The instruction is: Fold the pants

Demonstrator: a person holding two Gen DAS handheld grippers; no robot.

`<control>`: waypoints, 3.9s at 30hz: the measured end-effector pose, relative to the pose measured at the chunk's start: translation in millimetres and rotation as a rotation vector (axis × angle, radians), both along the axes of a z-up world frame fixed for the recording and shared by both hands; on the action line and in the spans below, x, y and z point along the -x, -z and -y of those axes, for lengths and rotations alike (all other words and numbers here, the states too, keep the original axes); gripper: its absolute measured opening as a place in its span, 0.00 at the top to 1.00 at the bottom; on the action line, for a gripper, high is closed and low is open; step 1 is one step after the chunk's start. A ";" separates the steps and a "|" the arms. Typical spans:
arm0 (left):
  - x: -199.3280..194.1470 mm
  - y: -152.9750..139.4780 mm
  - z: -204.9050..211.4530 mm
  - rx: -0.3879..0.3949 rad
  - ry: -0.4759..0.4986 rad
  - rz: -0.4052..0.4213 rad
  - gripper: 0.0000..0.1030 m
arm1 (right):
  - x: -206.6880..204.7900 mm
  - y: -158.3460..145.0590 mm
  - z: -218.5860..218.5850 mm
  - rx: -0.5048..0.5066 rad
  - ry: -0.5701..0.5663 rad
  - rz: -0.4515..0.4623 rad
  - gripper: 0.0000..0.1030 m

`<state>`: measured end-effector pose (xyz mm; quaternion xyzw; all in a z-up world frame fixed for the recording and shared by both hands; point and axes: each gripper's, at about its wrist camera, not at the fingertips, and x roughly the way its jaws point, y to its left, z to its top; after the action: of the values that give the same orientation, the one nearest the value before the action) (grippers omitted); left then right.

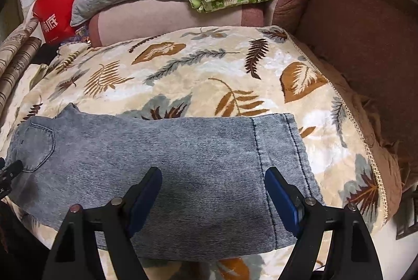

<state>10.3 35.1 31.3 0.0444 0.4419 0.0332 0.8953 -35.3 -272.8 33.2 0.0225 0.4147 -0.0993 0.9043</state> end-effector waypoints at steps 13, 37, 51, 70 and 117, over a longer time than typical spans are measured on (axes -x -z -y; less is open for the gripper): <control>1.6 -1.5 3.1 0.001 0.003 0.008 0.17 | 5.8 -1.3 6.1 -0.072 -0.008 0.003 0.19; -3.7 16.8 163.9 0.117 0.331 -0.094 0.17 | 91.0 95.9 175.8 -1.197 0.464 0.125 0.37; 5.3 63.5 186.9 -0.232 0.472 -0.098 0.11 | 67.9 83.6 176.2 -0.941 0.431 0.016 0.79; 35.7 -0.9 -93.6 0.230 -0.166 -0.018 0.20 | -13.1 45.0 -170.4 -0.339 -0.484 -0.194 0.26; 46.2 59.5 -213.8 0.912 -0.587 -0.025 0.10 | -98.9 41.0 -211.1 -0.785 -0.615 -0.362 0.15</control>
<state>-35.9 248.9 -28.2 -0.4734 0.4160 0.0861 0.7716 63.6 -61.8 -7.8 0.2190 0.5576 0.3309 0.7291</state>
